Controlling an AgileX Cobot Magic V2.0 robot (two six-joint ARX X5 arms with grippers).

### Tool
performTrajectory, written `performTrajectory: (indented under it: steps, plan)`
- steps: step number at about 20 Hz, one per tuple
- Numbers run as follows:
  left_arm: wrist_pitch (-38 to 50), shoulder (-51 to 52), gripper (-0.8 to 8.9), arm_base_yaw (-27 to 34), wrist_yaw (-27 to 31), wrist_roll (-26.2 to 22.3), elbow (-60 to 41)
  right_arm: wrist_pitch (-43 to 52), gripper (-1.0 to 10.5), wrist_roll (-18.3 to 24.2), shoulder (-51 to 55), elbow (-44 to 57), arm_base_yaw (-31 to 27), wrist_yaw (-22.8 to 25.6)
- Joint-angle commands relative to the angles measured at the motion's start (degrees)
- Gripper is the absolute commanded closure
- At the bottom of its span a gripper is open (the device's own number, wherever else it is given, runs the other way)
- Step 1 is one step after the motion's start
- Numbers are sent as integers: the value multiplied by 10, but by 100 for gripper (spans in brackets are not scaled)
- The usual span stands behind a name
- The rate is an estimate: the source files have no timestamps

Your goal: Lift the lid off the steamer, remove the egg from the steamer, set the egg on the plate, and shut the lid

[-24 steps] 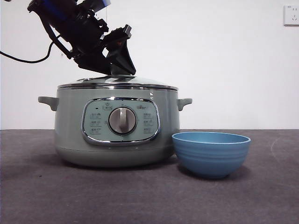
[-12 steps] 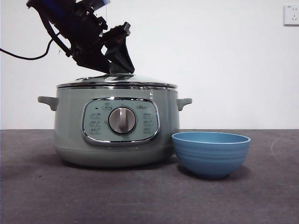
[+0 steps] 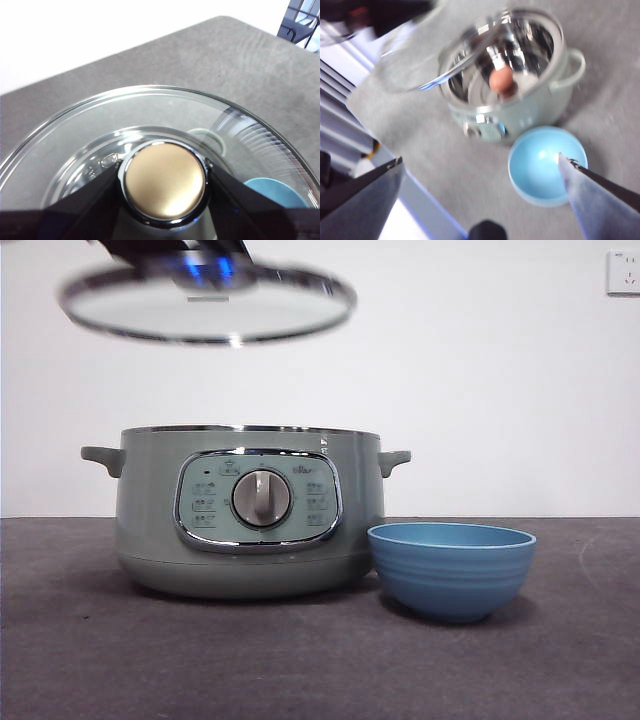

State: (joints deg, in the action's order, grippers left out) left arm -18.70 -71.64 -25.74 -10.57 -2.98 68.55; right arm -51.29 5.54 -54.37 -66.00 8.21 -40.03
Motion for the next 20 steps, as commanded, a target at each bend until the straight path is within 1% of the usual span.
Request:
performTrajectory:
  steps: [1, 2, 3, 7, 11, 13, 16, 20]
  plan:
    - [-11, 69, 826, -2, 1, 2, 12, 58, 379, -51, -24, -2, 21, 1]
    - [-32, 96, 826, -2, 2, 5, 12, 88, 379, -68, -39, -2, 33, 5]
    - [-56, 126, 826, -2, 10, 9, 12, 118, 379, -84, -56, -2, 48, 21]
    - [-151, 226, 826, -2, 62, 12, 12, 203, 379, -117, -134, -5, 116, 68]
    - [-223, 305, 826, -2, 99, 13, 12, 239, 379, -118, -222, -42, 182, 141]
    - [-265, 339, 826, -2, 107, 15, 12, 239, 379, -117, -277, -91, 215, 184]
    - [-311, 370, 826, -2, 109, 17, 12, 237, 379, -117, -361, -181, 246, 217]
    - [-332, 384, 826, -2, 121, 17, 12, 202, 379, -100, -485, -311, 287, 275]
